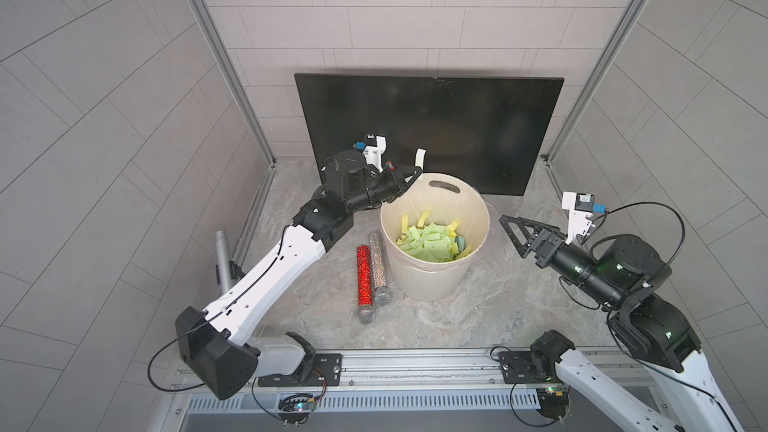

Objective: Remove the sticky note from the monitor
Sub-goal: Tear off the sticky note from the monitor, then place the sticky note in the trash bin.

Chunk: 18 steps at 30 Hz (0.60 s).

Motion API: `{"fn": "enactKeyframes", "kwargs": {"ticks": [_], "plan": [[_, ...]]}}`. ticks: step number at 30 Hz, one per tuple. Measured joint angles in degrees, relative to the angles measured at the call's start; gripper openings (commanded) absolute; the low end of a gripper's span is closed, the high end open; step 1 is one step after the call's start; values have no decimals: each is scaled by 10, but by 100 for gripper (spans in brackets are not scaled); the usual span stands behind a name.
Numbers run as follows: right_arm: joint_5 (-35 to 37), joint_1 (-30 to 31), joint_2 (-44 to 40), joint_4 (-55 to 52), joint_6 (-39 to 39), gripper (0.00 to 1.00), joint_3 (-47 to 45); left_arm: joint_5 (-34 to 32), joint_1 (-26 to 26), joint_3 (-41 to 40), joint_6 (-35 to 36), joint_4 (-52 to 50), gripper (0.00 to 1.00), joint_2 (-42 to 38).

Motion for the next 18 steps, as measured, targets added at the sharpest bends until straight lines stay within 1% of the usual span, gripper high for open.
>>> {"fn": "enactKeyframes", "kwargs": {"ticks": [11, 18], "plan": [[3, 0, -5, -1, 0, 100, -10, -42, -77, -32, 37, -39, 0, -32], [8, 0, -7, -2, 1, 100, -20, -73, -111, -56, 55, -68, 4, -35]]}}
